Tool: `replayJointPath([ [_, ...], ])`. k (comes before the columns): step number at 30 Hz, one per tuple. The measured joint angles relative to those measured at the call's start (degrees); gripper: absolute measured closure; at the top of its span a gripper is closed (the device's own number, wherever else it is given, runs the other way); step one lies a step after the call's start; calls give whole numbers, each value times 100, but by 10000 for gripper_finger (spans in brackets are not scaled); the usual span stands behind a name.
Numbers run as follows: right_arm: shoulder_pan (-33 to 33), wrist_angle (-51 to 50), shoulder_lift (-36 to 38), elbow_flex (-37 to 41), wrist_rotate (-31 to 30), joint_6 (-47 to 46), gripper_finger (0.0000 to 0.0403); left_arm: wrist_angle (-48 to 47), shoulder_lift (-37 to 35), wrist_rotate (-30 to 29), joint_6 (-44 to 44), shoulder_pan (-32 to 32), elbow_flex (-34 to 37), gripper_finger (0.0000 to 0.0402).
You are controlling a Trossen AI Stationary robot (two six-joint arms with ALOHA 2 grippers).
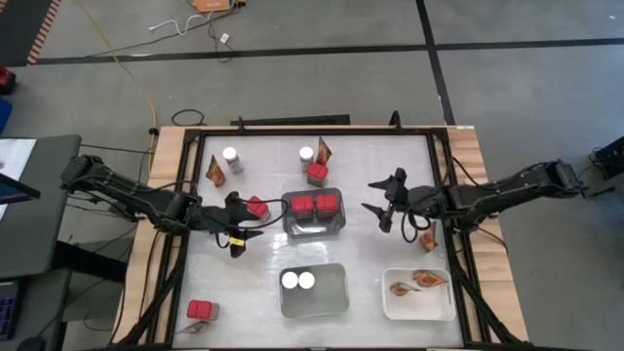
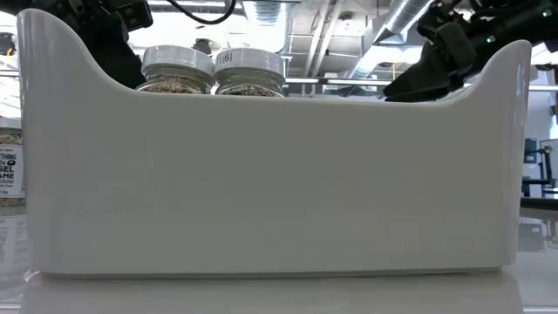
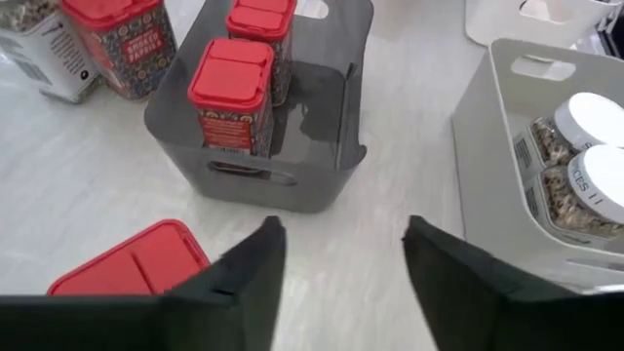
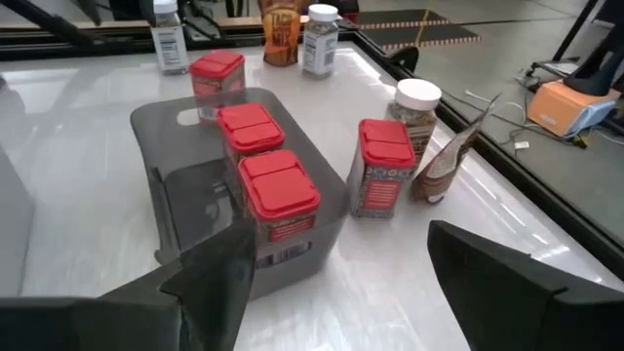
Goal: Sort spices by type
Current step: Put the orange seasoning pack into the white bin
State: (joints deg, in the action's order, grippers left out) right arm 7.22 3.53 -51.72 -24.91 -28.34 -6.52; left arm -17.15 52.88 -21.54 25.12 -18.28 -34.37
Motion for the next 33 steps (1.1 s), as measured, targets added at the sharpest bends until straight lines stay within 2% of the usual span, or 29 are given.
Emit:
replayJointPath([
  [5, -1, 1, 0, 0, 0, 90, 73, -2, 0, -23, 205, 0, 0, 114],
  [8, -47, 0, 0, 0, 0, 123, 73, -2, 0, -23, 224, 0, 0, 87],
  [13, -212, -4, 0, 0, 0, 247, 73, 13, 0, -18, 541, 0, 0, 79],
  [20, -327, -2, 0, 0, 2, 248, 73, -129, 167, -106, 520, -1, -80, 82],
  [25, -315, -2, 0, 0, 4, 210, 73, -834, 1047, -112, 595, -327, -842, 82],
  [33, -309, -10, 0, 0, 4, 199, 73, -2885, 2672, 64, 701, -1095, -2932, 82],
])
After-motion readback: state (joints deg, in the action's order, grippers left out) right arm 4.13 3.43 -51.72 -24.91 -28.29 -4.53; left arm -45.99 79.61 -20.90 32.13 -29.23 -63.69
